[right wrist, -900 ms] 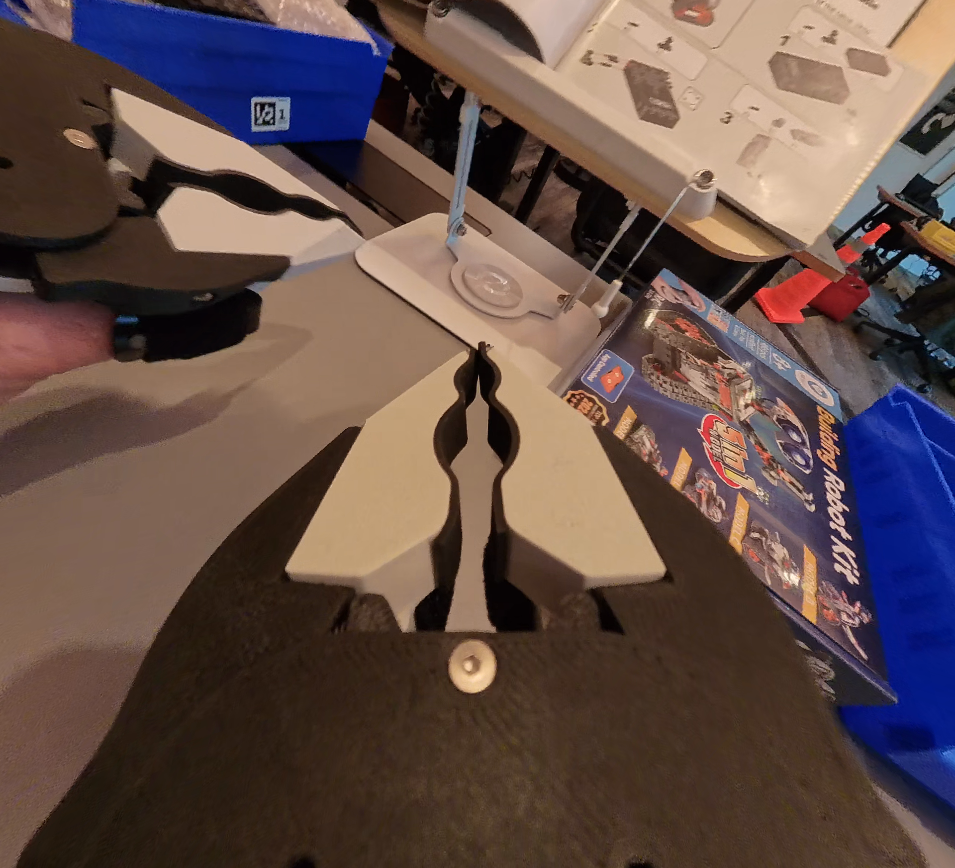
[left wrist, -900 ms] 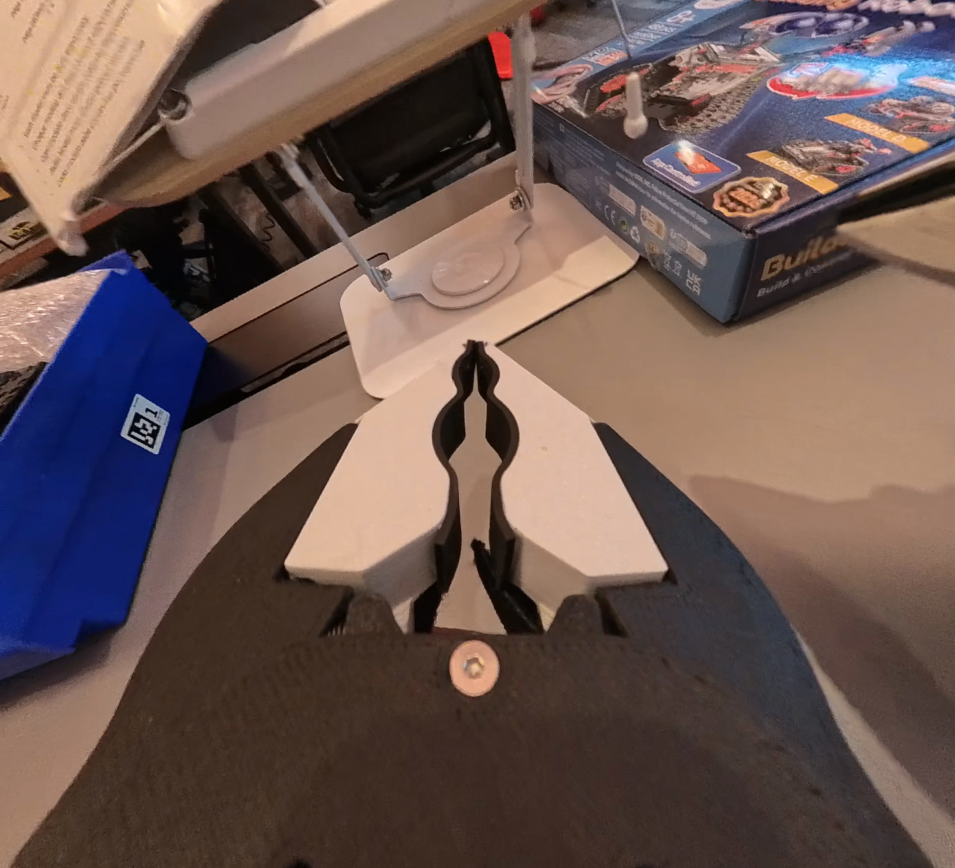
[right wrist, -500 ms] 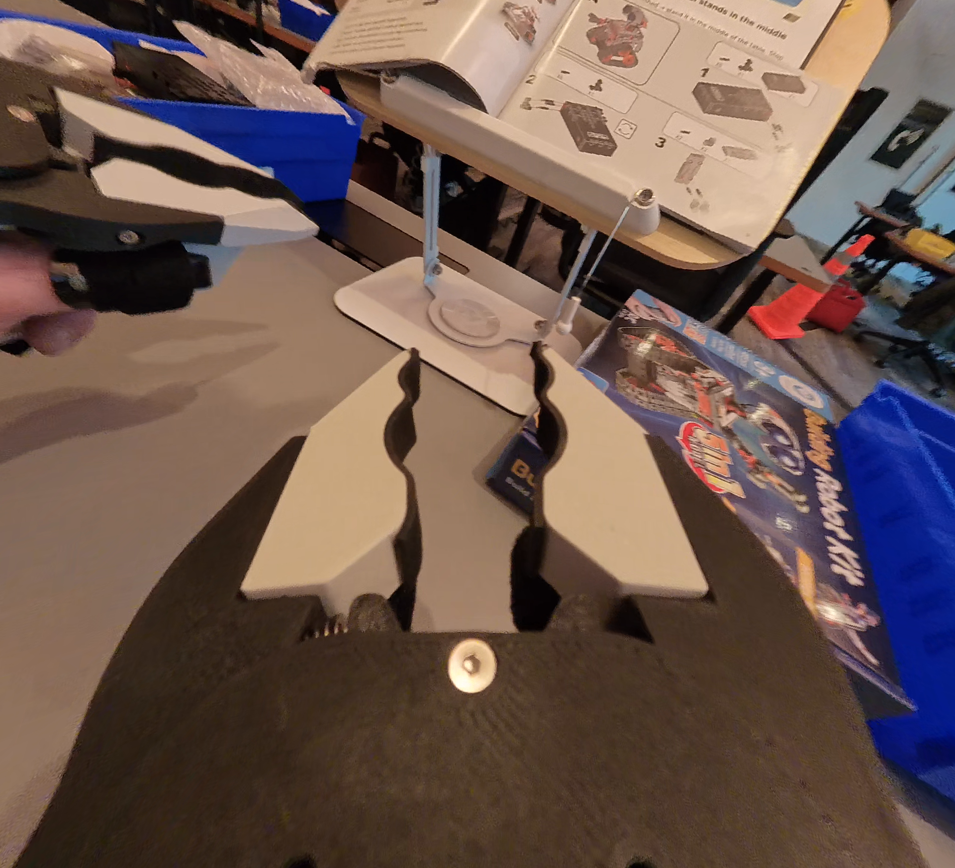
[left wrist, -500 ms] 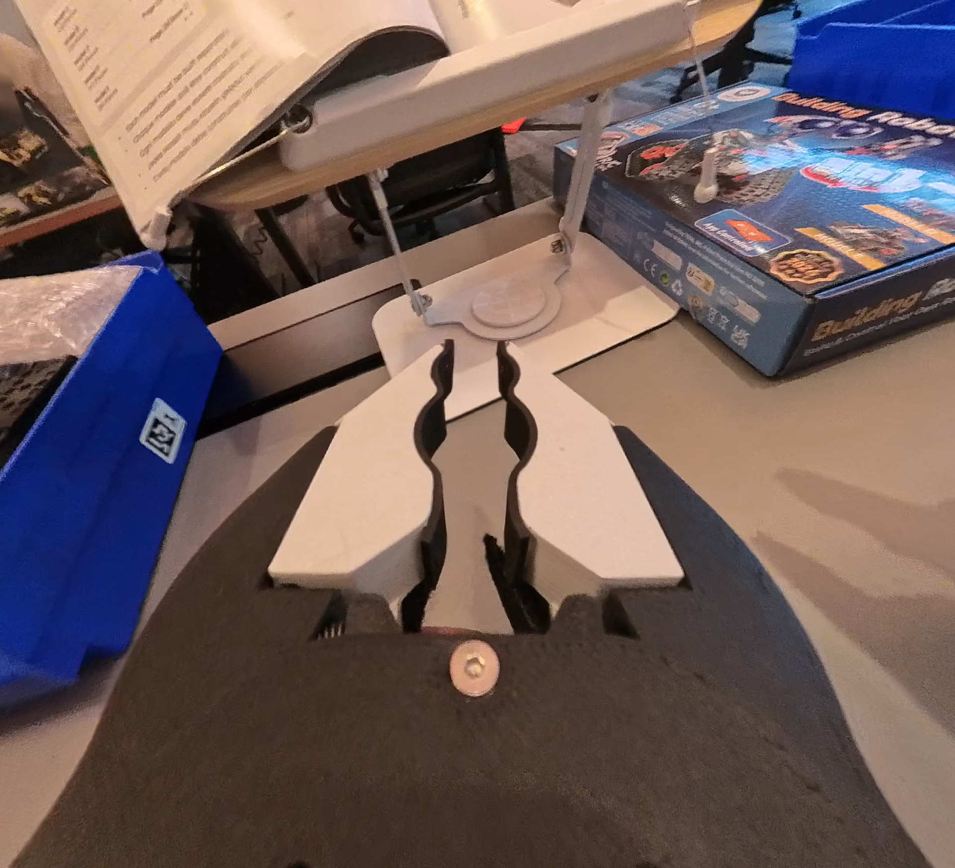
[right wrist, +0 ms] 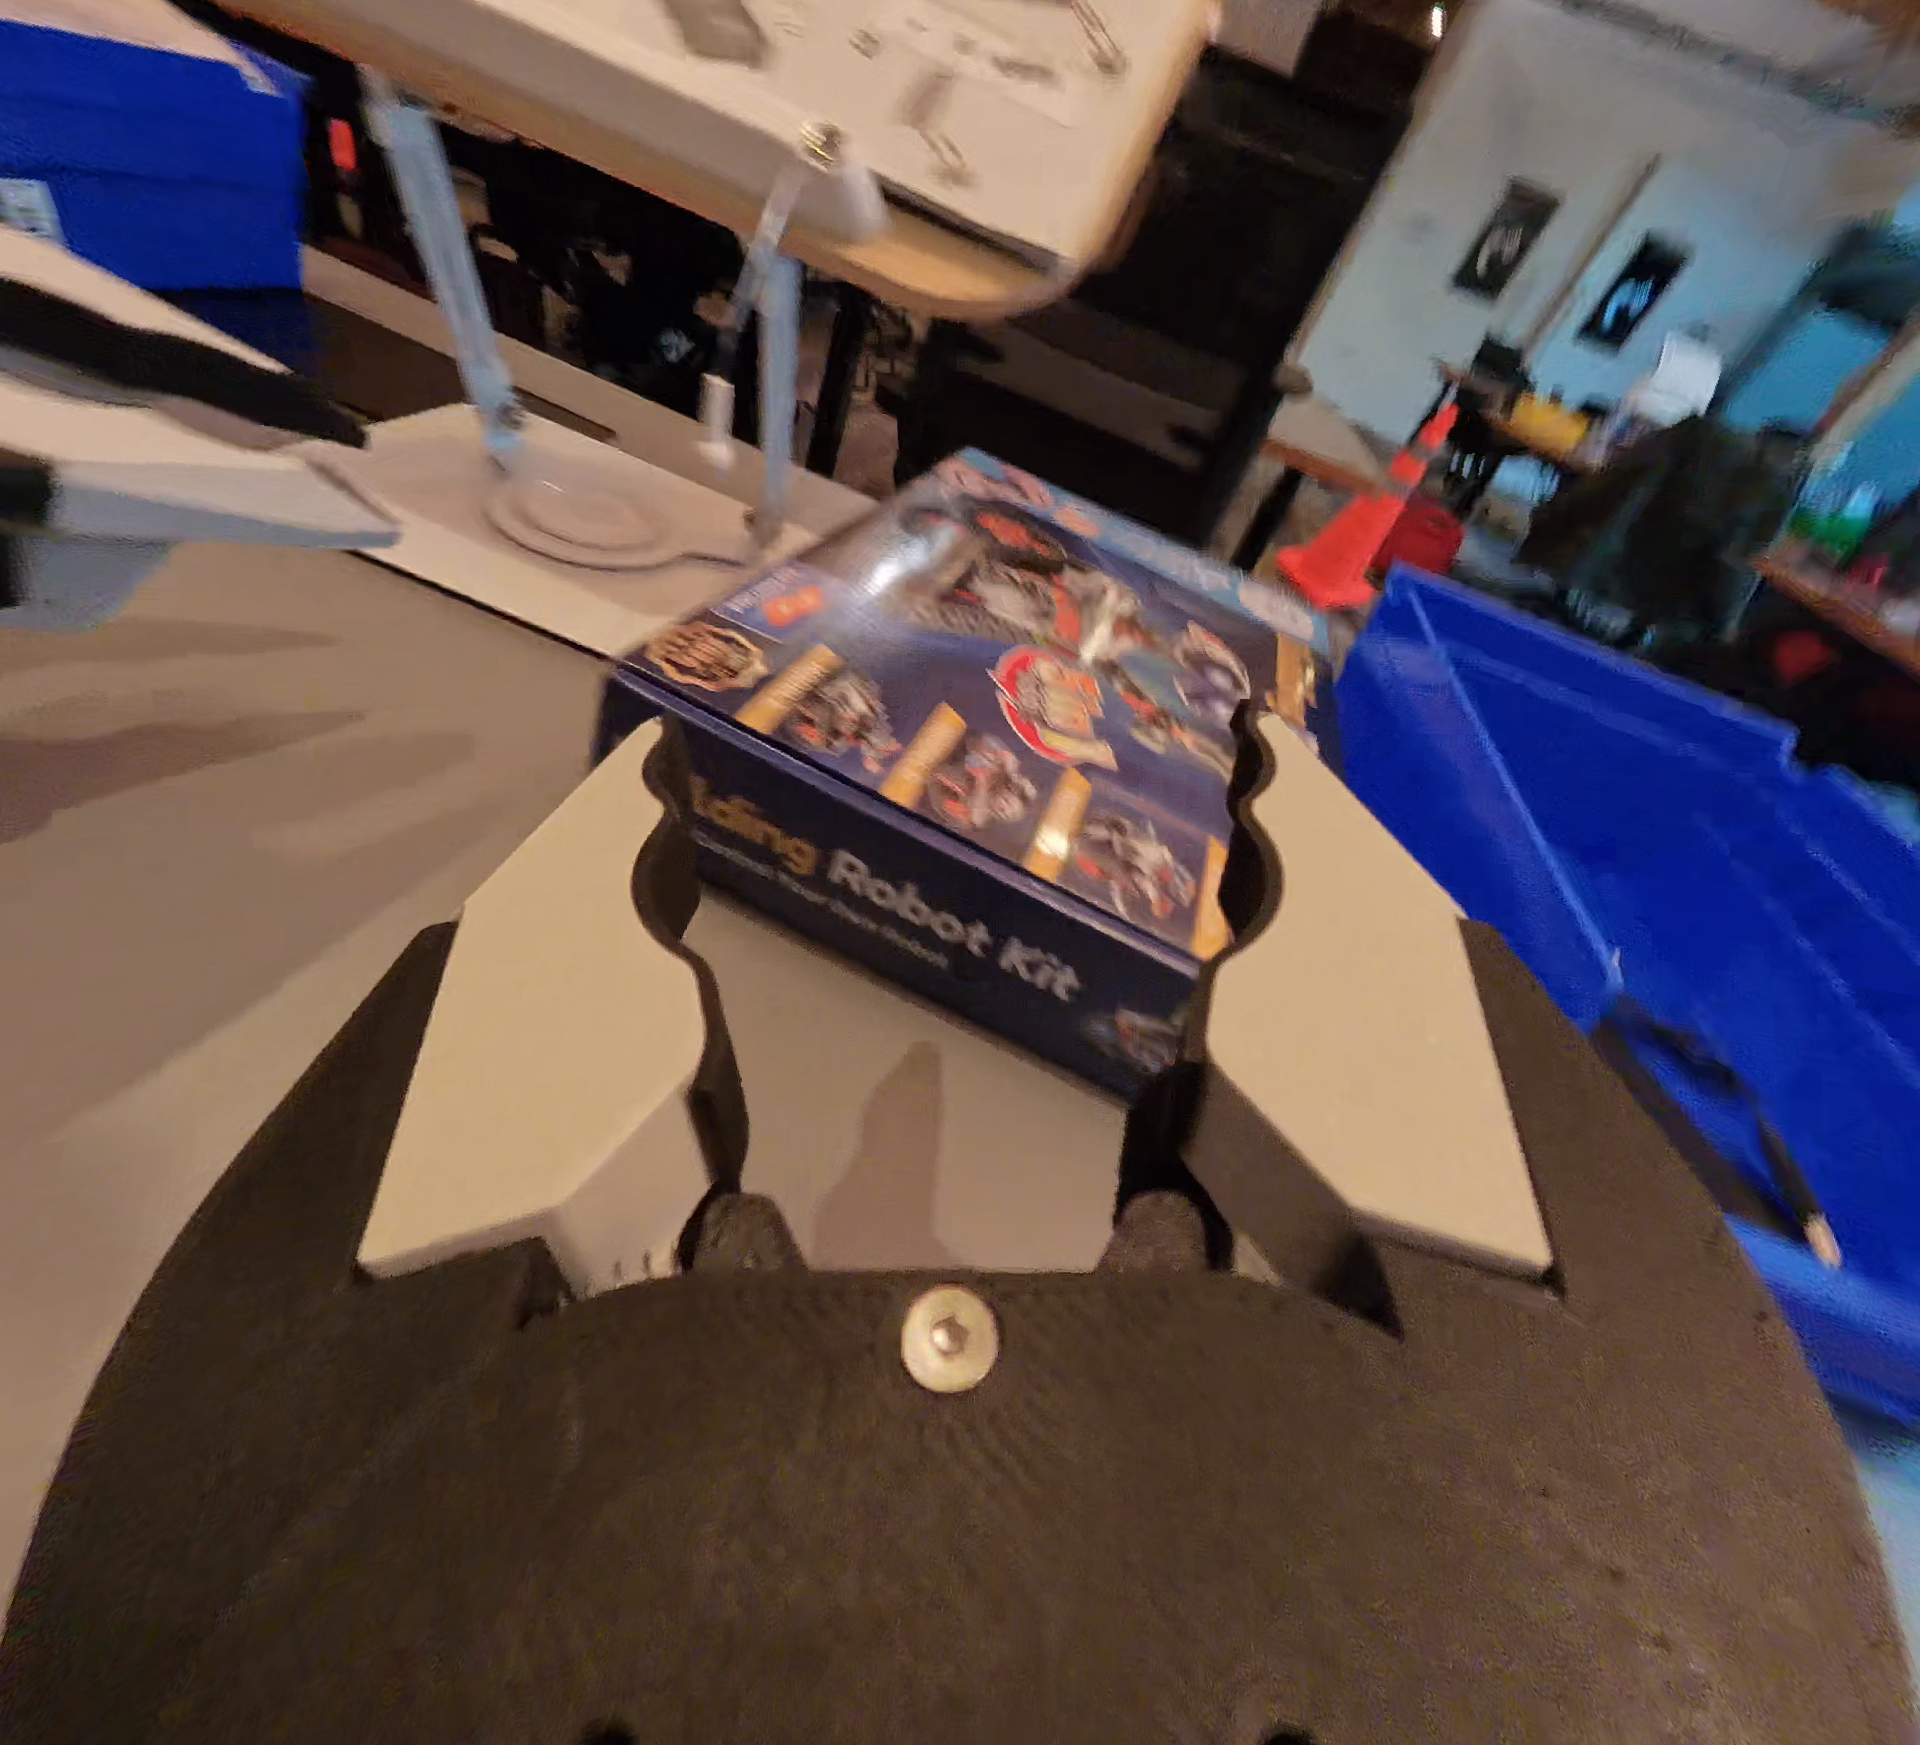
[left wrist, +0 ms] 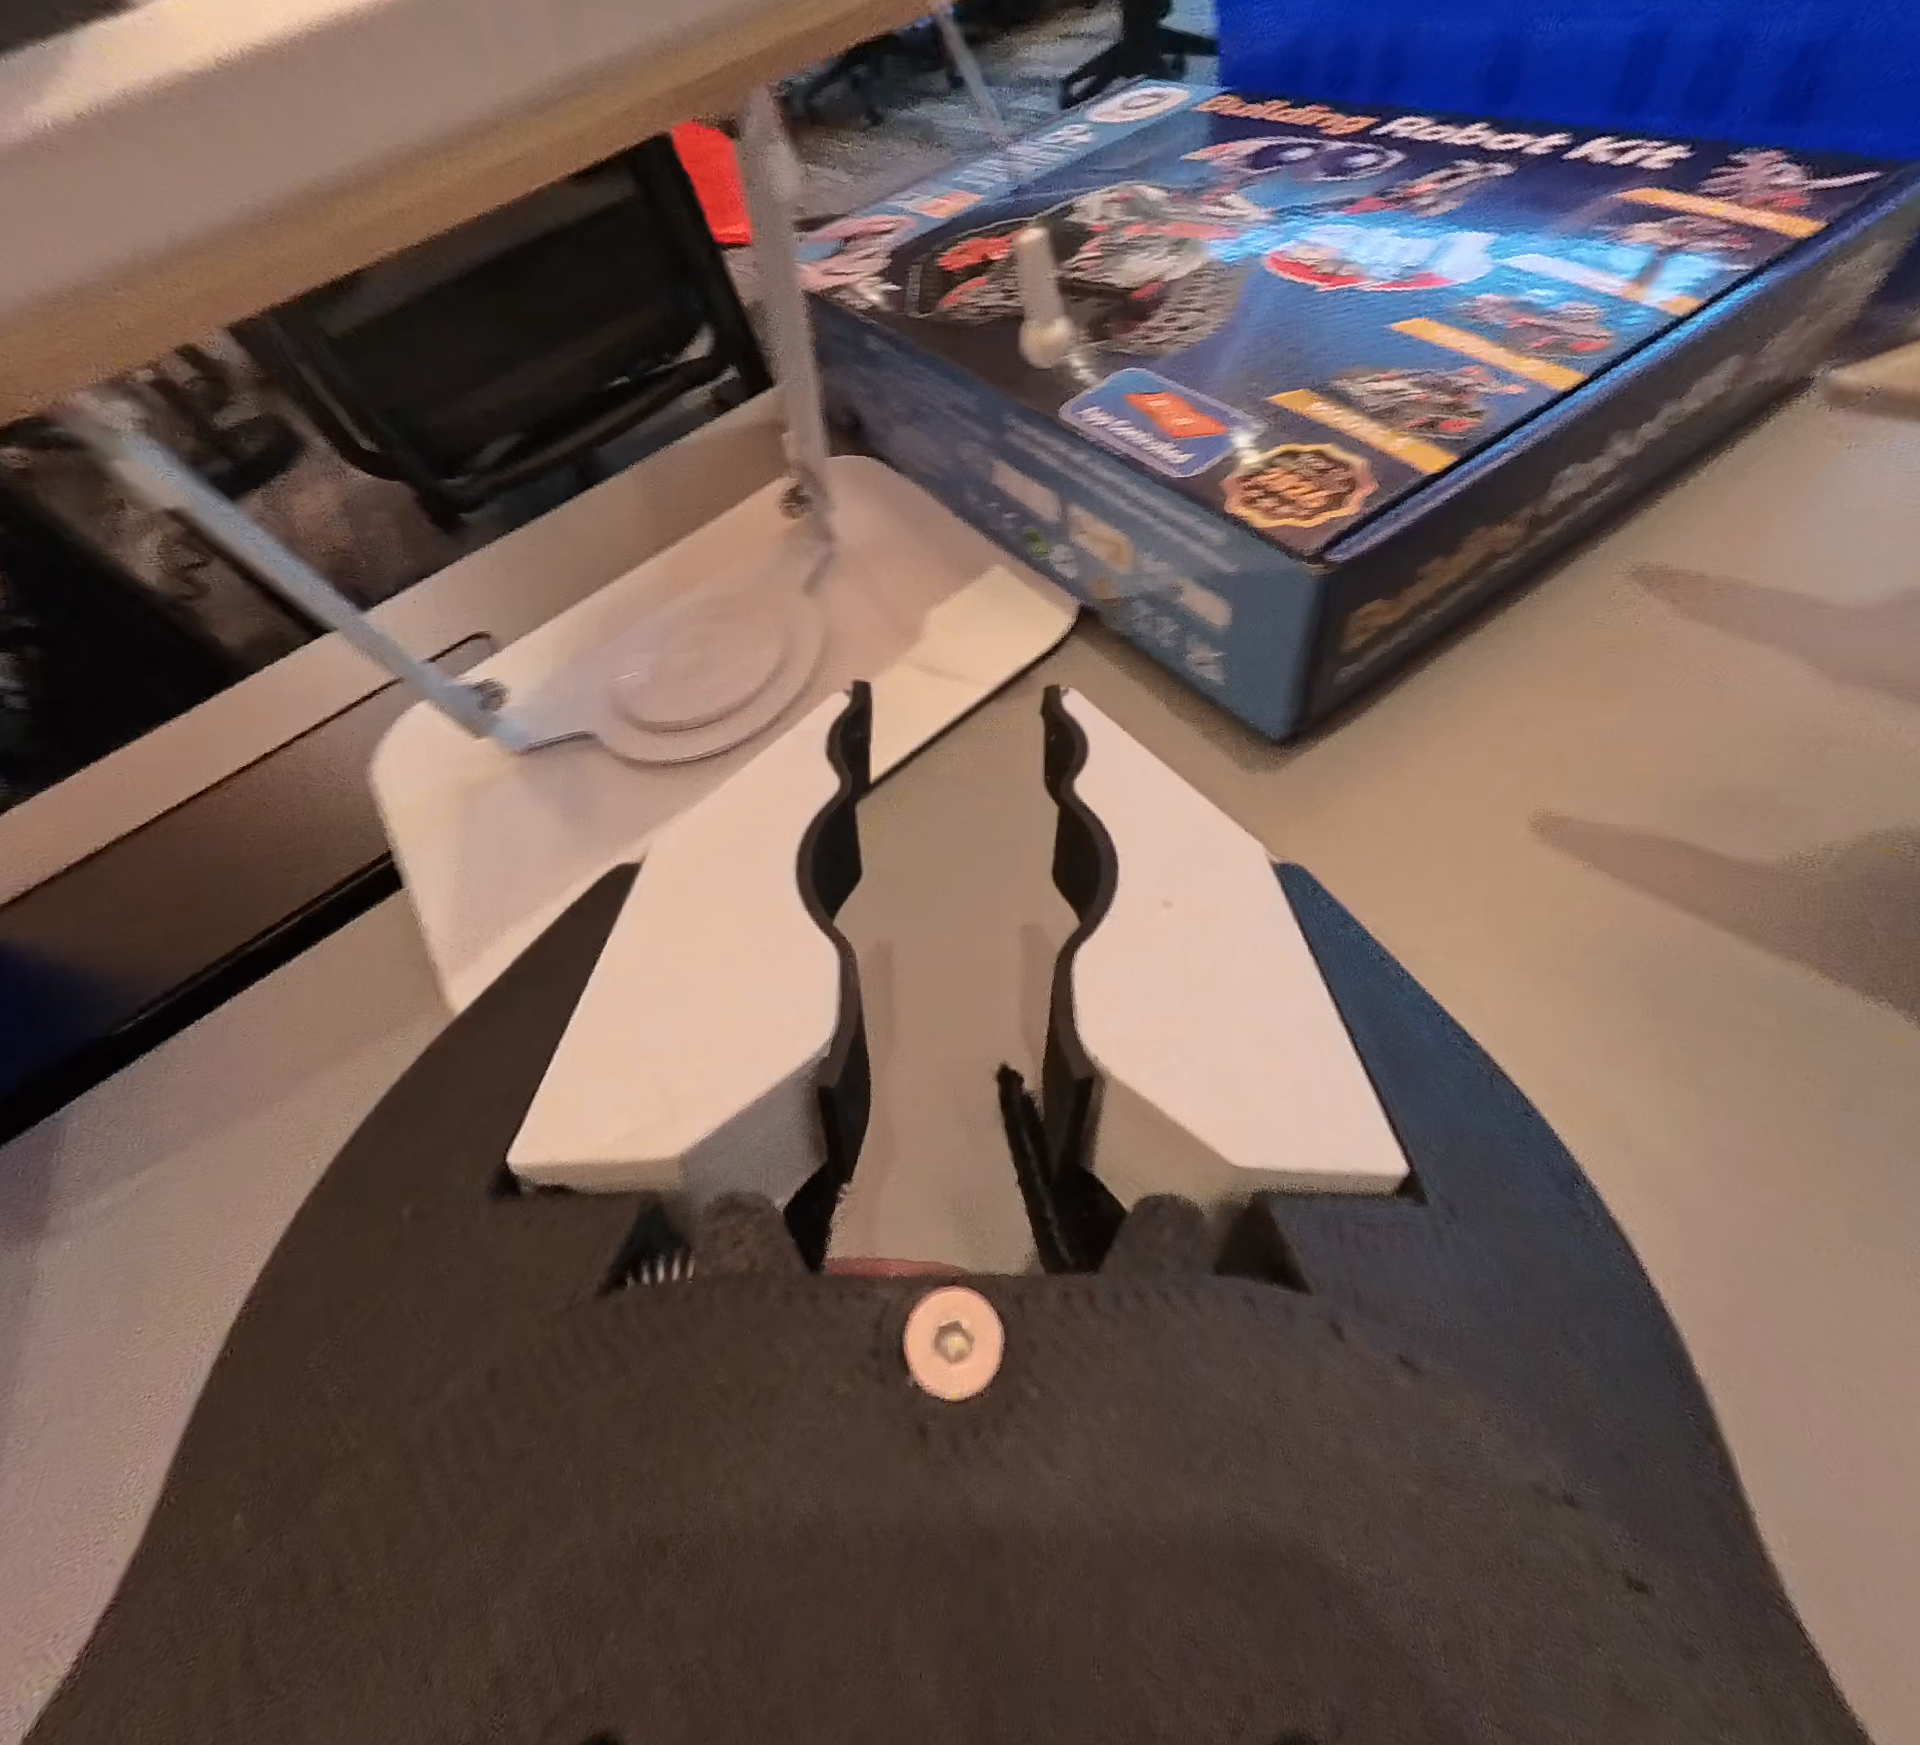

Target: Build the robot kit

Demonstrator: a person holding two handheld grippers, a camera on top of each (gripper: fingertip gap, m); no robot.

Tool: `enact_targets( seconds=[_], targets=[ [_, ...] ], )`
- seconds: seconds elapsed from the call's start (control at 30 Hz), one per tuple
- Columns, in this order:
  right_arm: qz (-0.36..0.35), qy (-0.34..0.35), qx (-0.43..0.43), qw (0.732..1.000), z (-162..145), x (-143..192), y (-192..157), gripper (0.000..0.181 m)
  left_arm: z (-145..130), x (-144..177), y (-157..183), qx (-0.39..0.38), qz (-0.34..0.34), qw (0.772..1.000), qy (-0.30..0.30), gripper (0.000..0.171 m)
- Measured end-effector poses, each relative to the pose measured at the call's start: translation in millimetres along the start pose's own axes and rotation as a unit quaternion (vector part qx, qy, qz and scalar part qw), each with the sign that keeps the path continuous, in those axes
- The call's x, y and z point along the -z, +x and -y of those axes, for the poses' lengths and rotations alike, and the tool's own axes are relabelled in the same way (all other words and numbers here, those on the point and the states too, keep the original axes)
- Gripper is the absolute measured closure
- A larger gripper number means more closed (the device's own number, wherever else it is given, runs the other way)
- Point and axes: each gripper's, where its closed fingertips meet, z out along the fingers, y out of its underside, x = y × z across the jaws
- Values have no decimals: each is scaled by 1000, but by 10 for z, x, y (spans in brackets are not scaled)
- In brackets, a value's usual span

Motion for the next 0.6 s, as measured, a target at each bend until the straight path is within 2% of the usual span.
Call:
enact_targets(
  seconds=[0.1, 0.2, 0.27, 0.33, 0.43, 0.57, 0.6],
  targets=[
    [-4, -50, -75, 996, -219, 30, 352, 78, 61, -32, 347, 12, -68, 998, -9, 131],
    [-3, -116, -101, 988, -435, 167, 657, 85, 95, -107, 593, 19, -109, 993, -36, 112],
    [6, -146, -154, 977, -594, 235, 773, 76, 116, -182, 698, 14, -118, 992, -47, 109],
    [53, -187, -186, 963, -826, 212, 701, 78, 91, -286, 825, 40, -144, 987, -66, 108],
    [87, -228, -200, 949, -1091, 117, 607, 75, 25, -418, 988, 107, -182, 973, -91, 104],
    [101, -238, -184, 948, -1121, -46, 546, 78, -94, -561, 1031, 91, -170, 973, -125, 95],
    [106, -238, -180, 949, -1117, -73, 518, 71, -91, -578, 1055, 90, -174, 972, -129, 94]
  ],
)
